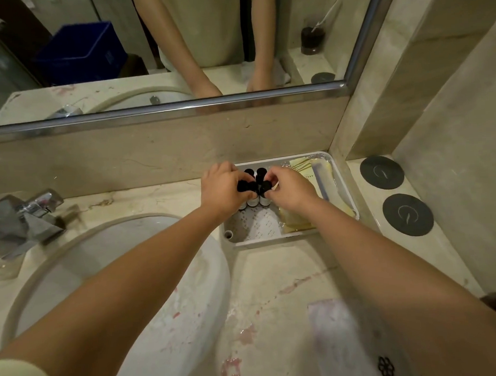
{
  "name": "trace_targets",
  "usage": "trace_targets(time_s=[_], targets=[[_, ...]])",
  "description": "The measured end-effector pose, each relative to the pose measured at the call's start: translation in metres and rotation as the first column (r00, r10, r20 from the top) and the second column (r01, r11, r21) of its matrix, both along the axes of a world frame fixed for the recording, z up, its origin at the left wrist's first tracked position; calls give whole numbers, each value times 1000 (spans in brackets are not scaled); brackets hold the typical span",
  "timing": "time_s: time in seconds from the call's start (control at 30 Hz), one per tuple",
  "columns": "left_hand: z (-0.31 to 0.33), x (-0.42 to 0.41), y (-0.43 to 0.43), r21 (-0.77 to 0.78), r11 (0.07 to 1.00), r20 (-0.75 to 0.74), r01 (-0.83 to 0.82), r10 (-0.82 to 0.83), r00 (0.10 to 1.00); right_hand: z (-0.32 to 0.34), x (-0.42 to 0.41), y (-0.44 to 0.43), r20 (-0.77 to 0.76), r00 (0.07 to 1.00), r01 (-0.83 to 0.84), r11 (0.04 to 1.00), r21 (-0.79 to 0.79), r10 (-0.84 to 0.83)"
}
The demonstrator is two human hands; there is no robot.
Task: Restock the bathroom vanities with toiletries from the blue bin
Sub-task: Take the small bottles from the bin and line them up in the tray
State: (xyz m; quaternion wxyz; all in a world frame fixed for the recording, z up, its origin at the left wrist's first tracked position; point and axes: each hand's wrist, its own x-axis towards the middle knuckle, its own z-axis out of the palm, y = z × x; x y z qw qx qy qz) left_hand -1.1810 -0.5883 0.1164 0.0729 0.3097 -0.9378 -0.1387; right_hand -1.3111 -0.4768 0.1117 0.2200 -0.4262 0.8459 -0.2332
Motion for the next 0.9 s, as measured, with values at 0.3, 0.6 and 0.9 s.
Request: trace_targets(time_s=[0.3,0.6,0.9], targets=[[-6,1,-1,1,1000,-15,-13,13,1000,-7,0,-5,-2,999,32,999,-4,-32],[-7,-1,1,-28,999,-5,-30,30,1000,-7,2,-1,22,999,43,999,-23,-43],[1,12,14,18,998,-149,-59,61,987,1,14,19,10,991,134,980,-145,-134]])
